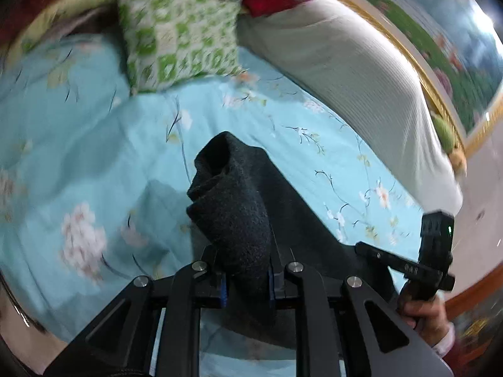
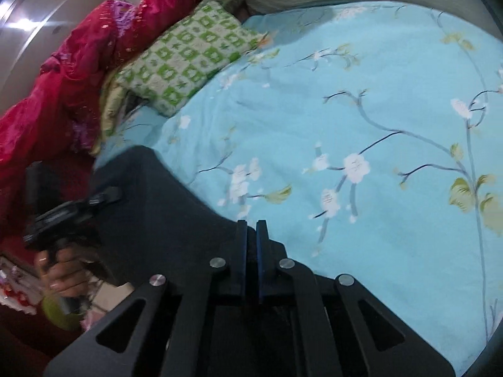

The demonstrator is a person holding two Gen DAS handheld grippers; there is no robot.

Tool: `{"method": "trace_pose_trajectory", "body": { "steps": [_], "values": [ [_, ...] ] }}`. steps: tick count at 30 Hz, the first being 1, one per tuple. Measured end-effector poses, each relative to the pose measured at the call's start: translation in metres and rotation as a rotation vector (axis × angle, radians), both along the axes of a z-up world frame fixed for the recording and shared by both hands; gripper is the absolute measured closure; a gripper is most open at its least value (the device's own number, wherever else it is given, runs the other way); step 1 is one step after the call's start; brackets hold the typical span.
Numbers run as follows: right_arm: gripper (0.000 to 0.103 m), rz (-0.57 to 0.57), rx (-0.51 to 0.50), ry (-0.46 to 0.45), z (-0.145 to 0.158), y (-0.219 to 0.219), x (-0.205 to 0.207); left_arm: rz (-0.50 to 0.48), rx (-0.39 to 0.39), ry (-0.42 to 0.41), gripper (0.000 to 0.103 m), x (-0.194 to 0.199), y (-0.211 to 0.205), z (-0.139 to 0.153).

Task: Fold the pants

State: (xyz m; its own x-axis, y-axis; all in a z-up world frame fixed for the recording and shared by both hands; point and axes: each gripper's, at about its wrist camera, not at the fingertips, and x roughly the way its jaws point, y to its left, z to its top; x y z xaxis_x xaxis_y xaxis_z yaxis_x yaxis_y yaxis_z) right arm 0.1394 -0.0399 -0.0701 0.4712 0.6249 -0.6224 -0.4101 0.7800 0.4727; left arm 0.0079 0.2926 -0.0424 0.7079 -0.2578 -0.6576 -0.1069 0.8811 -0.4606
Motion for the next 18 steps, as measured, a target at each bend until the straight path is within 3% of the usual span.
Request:
{"method": "trace_pose_trajectory", "body": {
  "steps": [3, 5, 7, 10, 13, 15, 17, 18],
  "values": [
    [0.097, -0.046, -0.056, 0.012, -0.018, 0.000, 0.011, 0.000, 0.112, 0.033, 0.086, 0.017, -0.006, -0.022],
    [0.097, -0.078, -0.118, -0.003, -0.028, 0.008, 0.016, -0.003, 0.230, 0.068, 0.083, 0.028, -0.013, -0.043],
    [0.097, -0.106, -0.157, -0.026, -0.030, 0.011, 0.017, 0.001, 0.334, 0.079, 0.068, 0.029, -0.017, -0.055],
    [0.097, -0.238, -0.252, -0.065, -0.022, -0.003, 0.010, 0.046, 0.432, 0.080, 0.060, 0.016, -0.018, -0.046],
    [0.095, -0.279, -0.142, -0.056, -0.007, -0.034, -0.020, 0.067, 0.464, 0.042, 0.059, -0.002, -0.019, -0.023],
    [0.080, -0.312, -0.097, -0.070, 0.004, -0.055, -0.057, 0.057, 0.462, -0.005, 0.053, -0.012, -0.025, -0.004],
    [0.042, -0.356, -0.078, -0.097, 0.009, -0.071, -0.095, 0.001, 0.434, -0.054, 0.050, -0.017, -0.042, 0.012],
    [0.039, -0.383, -0.064, -0.111, 0.009, -0.080, -0.114, -0.033, 0.424, -0.069, 0.048, -0.017, -0.051, 0.017]
  ]
}}
